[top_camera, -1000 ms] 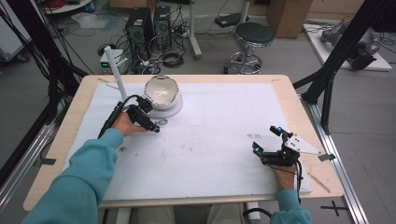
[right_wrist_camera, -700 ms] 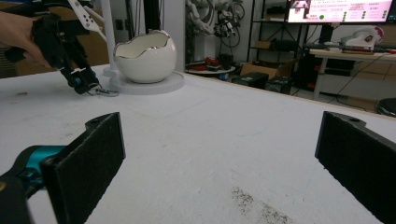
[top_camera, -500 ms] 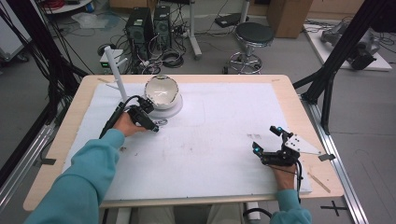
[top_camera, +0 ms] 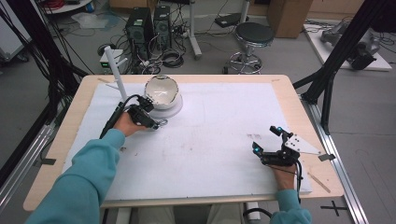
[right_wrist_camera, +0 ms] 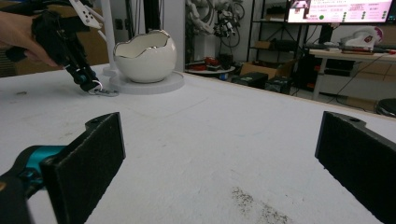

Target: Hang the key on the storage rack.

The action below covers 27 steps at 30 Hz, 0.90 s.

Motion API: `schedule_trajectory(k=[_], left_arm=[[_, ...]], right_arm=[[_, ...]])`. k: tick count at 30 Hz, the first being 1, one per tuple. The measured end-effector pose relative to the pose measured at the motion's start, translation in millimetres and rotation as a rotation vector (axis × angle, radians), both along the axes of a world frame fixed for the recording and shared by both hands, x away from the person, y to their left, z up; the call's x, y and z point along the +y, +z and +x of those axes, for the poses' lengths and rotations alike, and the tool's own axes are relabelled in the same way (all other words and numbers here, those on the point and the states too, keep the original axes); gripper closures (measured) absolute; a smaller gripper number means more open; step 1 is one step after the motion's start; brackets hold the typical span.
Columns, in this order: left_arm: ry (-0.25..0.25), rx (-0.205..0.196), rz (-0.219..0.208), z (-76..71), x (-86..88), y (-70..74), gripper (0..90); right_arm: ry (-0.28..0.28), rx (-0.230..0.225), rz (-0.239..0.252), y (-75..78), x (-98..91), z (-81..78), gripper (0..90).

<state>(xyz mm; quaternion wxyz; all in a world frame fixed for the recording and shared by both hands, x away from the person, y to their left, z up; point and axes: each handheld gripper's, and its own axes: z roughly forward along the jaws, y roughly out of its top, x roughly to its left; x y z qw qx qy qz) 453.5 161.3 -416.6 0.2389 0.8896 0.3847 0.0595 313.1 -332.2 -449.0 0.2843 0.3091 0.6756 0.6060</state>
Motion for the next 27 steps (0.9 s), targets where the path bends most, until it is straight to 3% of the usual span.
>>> schedule_trajectory(k=[11,27], left_arm=[[0.016,0.011,-0.027,0.4,1.4,2.1,78.9],[0.001,0.023,-0.042,-0.1,1.3,3.2,87.2]], right_arm=[[-0.003,-0.003,-0.003,0.0,0.2,0.0,0.7],[-0.004,-0.004,-0.004,0.0,0.2,0.1,0.7]])
